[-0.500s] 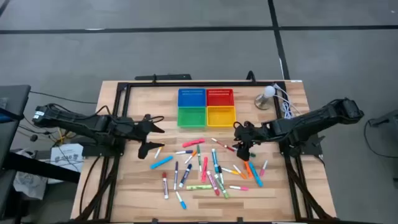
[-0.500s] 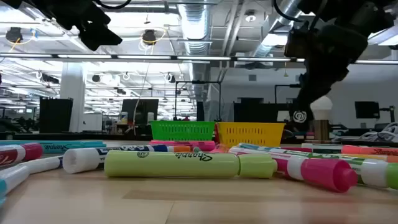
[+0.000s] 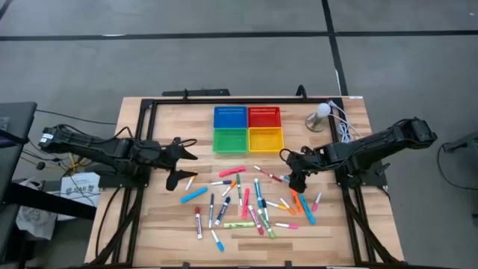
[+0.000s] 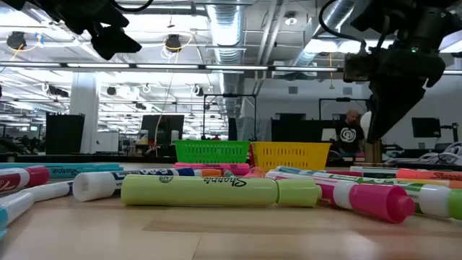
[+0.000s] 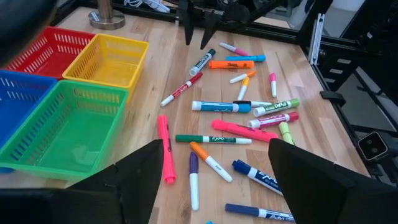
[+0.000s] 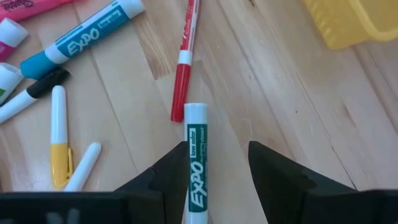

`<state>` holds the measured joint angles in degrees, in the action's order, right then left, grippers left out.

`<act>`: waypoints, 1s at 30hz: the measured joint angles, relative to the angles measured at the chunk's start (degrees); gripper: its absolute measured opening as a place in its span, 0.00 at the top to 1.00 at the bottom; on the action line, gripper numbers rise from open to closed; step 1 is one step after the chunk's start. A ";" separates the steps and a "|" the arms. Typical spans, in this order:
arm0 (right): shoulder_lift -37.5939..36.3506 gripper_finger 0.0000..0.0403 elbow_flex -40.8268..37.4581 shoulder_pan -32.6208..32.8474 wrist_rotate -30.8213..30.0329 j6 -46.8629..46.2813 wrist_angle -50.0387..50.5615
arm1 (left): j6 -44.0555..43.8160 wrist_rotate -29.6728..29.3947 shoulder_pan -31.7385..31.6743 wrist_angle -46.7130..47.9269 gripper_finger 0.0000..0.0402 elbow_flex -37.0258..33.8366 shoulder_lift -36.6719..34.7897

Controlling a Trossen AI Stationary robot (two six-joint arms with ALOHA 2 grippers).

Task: Pick & Place Markers
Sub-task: Put the green thick dry erase marker into the red bin

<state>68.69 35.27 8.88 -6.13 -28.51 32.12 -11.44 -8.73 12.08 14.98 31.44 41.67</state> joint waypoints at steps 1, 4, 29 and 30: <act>0.00 0.60 0.00 0.05 0.02 -0.02 -0.04 | 0.00 0.00 0.00 0.00 0.28 0.00 0.00; 0.94 0.60 0.02 0.11 0.05 -0.07 -1.02 | 0.00 0.00 0.00 -0.02 0.28 0.00 0.00; 11.47 0.59 0.02 0.11 4.83 2.21 -6.04 | 0.00 0.00 -0.02 -1.36 0.28 -0.05 0.07; 11.89 0.59 0.02 0.11 4.81 2.85 -6.32 | 0.00 0.00 -0.02 -1.36 0.28 -0.06 0.07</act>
<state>80.57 35.29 8.99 -1.32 -25.66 25.80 -11.44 -8.73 12.05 13.63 31.38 41.74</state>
